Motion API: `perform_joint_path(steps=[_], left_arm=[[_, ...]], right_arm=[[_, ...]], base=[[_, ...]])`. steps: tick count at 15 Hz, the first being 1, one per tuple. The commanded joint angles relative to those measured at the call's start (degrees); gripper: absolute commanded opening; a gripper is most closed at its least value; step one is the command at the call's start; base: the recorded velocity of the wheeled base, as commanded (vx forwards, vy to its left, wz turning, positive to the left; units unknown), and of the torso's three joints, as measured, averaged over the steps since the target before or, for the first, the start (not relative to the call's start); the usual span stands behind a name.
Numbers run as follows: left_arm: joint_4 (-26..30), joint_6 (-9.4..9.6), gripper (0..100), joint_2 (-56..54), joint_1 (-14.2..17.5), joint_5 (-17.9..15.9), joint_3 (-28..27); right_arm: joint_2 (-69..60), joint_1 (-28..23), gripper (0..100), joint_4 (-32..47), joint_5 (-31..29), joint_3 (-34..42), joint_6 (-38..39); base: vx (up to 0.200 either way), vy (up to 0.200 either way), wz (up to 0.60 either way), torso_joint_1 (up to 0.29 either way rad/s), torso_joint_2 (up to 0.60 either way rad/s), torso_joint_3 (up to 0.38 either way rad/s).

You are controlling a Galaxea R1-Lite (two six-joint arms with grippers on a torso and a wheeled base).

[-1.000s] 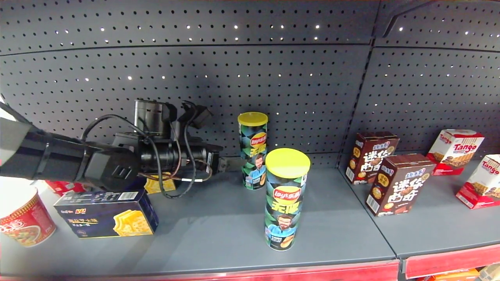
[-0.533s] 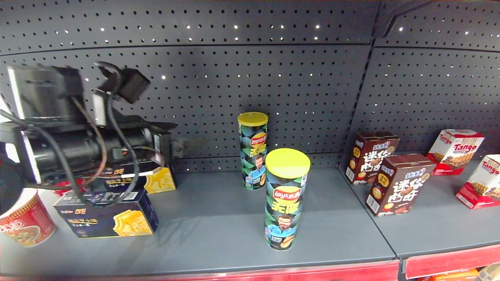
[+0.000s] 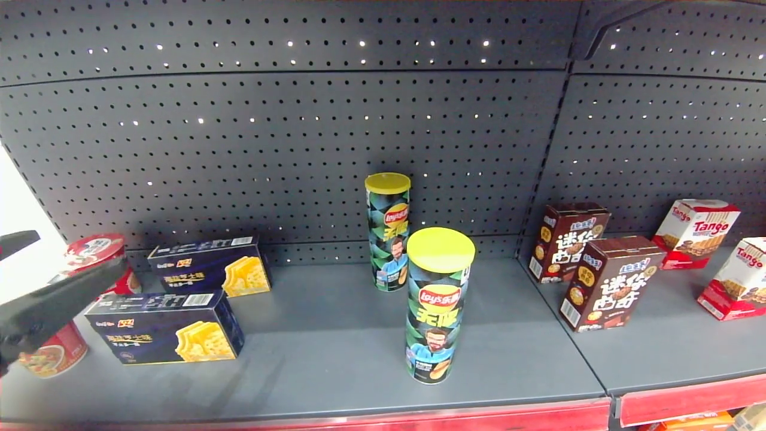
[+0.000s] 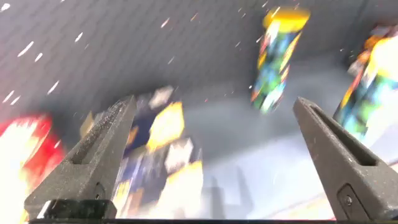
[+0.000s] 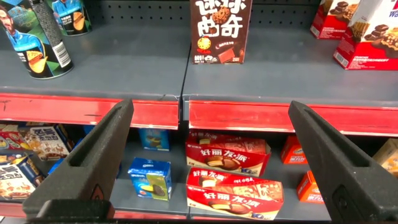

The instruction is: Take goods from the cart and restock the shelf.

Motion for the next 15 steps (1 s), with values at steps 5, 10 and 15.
perform_joint_path(steps=[5,10,15], left_arm=[[4.6,-4.18,100,-33.3,8.2,3.3,27.9],[5.2,-5.32,100,-41.5,14.0,2.0,34.3],[5.2,-5.23,100,-42.8,14.1,1.3,34.6]], right_arm=[[0.1,0.0,100,0.0,0.0,0.0,0.0],[0.1,0.0,100,0.0,0.0,0.0,0.0],[0.1,0.0,100,0.0,0.0,0.0,0.4]], base=[[0.000,0.000,0.00,0.000,0.00,0.000],[0.000,0.000,0.00,0.000,0.00,0.000],[0.000,0.000,0.00,0.000,0.00,0.000]])
